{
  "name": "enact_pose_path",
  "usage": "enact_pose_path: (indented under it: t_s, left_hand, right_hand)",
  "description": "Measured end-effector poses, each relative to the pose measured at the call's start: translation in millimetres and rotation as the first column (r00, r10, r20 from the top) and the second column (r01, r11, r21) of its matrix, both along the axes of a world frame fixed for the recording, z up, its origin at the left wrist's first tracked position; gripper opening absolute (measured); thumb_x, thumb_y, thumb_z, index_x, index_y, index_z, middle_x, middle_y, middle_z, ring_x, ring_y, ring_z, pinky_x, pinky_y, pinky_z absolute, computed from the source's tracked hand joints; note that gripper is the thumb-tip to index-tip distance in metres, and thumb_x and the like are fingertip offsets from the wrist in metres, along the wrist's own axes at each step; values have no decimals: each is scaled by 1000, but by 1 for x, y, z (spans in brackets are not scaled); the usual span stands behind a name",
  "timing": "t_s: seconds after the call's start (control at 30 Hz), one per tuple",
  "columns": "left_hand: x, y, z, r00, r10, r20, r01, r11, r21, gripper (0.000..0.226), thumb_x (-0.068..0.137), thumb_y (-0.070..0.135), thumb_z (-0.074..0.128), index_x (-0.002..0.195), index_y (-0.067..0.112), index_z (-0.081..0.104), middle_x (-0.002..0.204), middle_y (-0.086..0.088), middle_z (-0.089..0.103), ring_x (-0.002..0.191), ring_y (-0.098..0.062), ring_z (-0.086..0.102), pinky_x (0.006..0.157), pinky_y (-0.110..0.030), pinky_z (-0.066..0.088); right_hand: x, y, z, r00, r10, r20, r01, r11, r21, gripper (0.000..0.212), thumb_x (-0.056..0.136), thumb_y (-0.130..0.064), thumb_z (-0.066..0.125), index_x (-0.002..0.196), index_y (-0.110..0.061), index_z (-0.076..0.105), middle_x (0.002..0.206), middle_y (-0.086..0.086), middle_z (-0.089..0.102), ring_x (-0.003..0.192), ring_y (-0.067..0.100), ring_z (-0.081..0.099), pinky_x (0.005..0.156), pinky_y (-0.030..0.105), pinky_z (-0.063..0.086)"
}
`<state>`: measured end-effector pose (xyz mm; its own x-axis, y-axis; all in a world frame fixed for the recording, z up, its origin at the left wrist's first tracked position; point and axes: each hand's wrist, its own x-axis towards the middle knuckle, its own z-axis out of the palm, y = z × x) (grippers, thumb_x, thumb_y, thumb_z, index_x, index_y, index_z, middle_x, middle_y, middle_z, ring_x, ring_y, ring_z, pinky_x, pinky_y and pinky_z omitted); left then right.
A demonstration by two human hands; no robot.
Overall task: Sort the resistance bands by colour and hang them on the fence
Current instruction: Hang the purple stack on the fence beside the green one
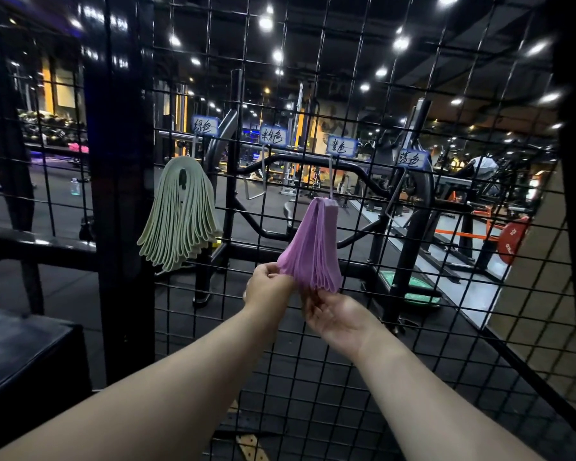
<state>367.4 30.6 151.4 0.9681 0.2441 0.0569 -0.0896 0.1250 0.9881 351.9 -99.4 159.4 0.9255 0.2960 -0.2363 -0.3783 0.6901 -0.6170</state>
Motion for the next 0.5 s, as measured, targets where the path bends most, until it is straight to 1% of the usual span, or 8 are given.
enact_pose_path:
  t_s: [0.03, 0.1, 0.2, 0.3, 0.33, 0.4, 0.47, 0.5]
  left_hand:
    - [3, 1, 3, 999, 38, 18, -39, 998, 59, 41, 58, 35, 69, 97, 44, 61, 105, -1, 69, 100, -23, 64, 86, -46, 55]
    - [4, -1, 16, 988, 90, 125, -107, 985, 138, 36, 59, 50, 62, 94, 57, 55, 108, 9, 63, 107, -22, 61, 90, -48, 53]
    - [-12, -9, 59, 942, 55, 330, -138, 962, 234, 33, 75, 61, 60, 104, 46, 57, 108, 10, 60, 104, -16, 61, 88, -45, 56]
    - [-11, -11, 87, 917, -7, 399, -95, 968, 234, 29, 89, 42, 68, 115, 32, 61, 111, 4, 61, 101, -16, 62, 88, -39, 57]
    - [-7, -9, 92, 920, -20, 392, -76, 970, 229, 25, 91, 36, 69, 114, 29, 63, 111, 2, 62, 99, -16, 63, 87, -38, 57]
    - [-1, -6, 99, 920, -36, 390, -55, 974, 218, 19, 91, 26, 71, 110, 24, 69, 103, 1, 68, 88, -14, 65, 84, -35, 59]
    - [4, -6, 101, 911, -36, 410, -58, 975, 215, 11, 91, 19, 71, 101, 24, 71, 91, 2, 70, 80, -13, 64, 78, -29, 58]
    - [6, -5, 102, 908, -39, 416, -57, 975, 215, 11, 91, 15, 70, 94, 26, 70, 88, 4, 71, 80, -14, 65, 77, -28, 58]
  right_hand:
    - [-1, 0, 1, 1000, 0, -2, 0, 1000, -15, 20, 102, -4, 41, 98, 2, 60, 77, 15, 68, 72, 19, 61, 49, 23, 55]
    - [-2, -1, 3, 1000, 6, -12, -7, 999, -35, 20, 103, -6, 41, 98, 1, 59, 77, 14, 65, 59, 18, 63, 42, 21, 51]
    - [-6, -2, 0, 997, -32, -65, 25, 993, -113, 22, 103, -6, 39, 96, -1, 59, 72, 14, 67, 60, 20, 65, 43, 23, 52]
    - [-18, 0, -2, 972, -198, -127, 139, 919, -370, 18, 95, -12, 40, 78, -14, 48, 60, 5, 49, 52, 20, 50, 43, 22, 37]
    - [-26, 1, 4, 959, -277, -60, 218, 855, -470, 18, 92, -15, 41, 75, -16, 44, 60, 3, 41, 51, 18, 42, 44, 22, 31]
    - [-39, 3, 26, 878, -384, 288, 477, 637, -605, 19, 93, -22, 45, 75, -17, 44, 62, 0, 39, 53, 16, 37, 46, 25, 29]
    - [-44, 7, 57, 678, -281, 680, 731, 361, -580, 19, 95, -28, 54, 80, -18, 49, 67, -4, 49, 58, 15, 45, 49, 22, 36]
    - [-42, 9, 72, 571, -170, 803, 815, 239, -528, 20, 95, -31, 59, 82, -19, 51, 72, -4, 54, 63, 14, 51, 52, 17, 39]
